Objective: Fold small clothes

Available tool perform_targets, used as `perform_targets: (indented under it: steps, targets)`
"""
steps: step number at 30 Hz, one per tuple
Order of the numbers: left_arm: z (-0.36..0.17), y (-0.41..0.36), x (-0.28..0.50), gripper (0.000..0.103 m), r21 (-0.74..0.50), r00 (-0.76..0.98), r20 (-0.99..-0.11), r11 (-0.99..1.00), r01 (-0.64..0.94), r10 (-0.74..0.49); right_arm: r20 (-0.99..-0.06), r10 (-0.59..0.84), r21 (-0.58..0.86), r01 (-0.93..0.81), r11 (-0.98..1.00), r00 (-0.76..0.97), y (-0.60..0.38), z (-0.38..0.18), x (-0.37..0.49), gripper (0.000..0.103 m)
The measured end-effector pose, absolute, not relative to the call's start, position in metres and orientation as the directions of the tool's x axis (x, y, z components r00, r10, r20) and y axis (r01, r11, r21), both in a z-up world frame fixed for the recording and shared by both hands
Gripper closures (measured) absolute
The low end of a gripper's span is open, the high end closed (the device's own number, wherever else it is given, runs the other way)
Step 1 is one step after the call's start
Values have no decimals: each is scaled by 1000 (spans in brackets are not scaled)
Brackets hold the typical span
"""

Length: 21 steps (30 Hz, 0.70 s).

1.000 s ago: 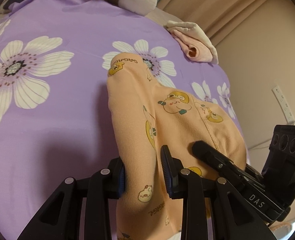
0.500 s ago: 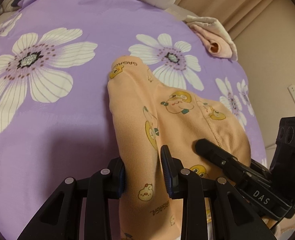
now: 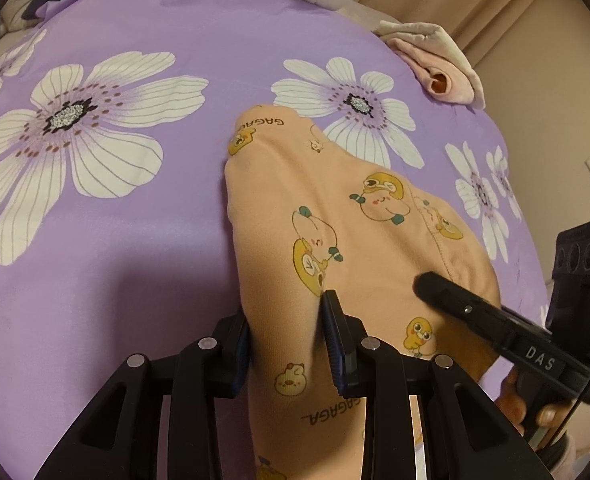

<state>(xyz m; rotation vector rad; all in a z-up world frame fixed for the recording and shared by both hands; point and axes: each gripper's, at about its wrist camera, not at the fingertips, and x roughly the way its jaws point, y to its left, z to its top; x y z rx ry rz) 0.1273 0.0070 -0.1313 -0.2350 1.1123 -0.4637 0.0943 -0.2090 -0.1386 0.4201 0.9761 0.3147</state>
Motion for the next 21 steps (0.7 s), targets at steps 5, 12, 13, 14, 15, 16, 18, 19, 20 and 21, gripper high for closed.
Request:
perform_targets:
  steps: [5, 12, 13, 14, 15, 16, 18, 19, 20, 21]
  targets:
    - [-127, 9, 122, 73, -372, 377, -812, 893, 254, -445, -727, 430, 486, -41, 873, 535, -220, -137, 91, 63]
    - [-120, 9, 112, 73, -302, 415, -820, 914, 270, -394, -726, 407, 484, -8, 875, 554, -235, -134, 85, 60]
    - [-119, 9, 111, 73, -292, 421, -821, 917, 271, -386, -726, 402, 481, -5, 877, 559, -236, -134, 83, 60]
    - [-118, 10, 109, 73, -282, 428, -821, 920, 271, -378, -726, 397, 478, -3, 878, 561, -237, -133, 83, 60]
    - [-116, 11, 107, 73, -276, 433, -821, 922, 272, -373, -730, 387, 468, 0, 884, 563, -238, -133, 83, 60]
    - [-115, 13, 105, 73, -272, 437, -819, 923, 272, -371, -736, 372, 453, 3, 891, 565, -238, -132, 82, 60]
    - [-110, 15, 102, 74, -259, 449, -817, 926, 274, -361, -748, 335, 415, 11, 910, 573, -237, -131, 82, 59]
    - [-107, 16, 99, 73, -252, 457, -814, 927, 276, -357, -752, 311, 392, 15, 920, 582, -236, -129, 82, 59]
    - [-104, 16, 97, 74, -243, 467, -811, 929, 280, -353, -753, 291, 371, 16, 928, 591, -236, -128, 82, 59]
    - [-100, 16, 94, 73, -236, 476, -806, 928, 288, -353, -752, 256, 337, 20, 941, 608, -233, -124, 80, 60]
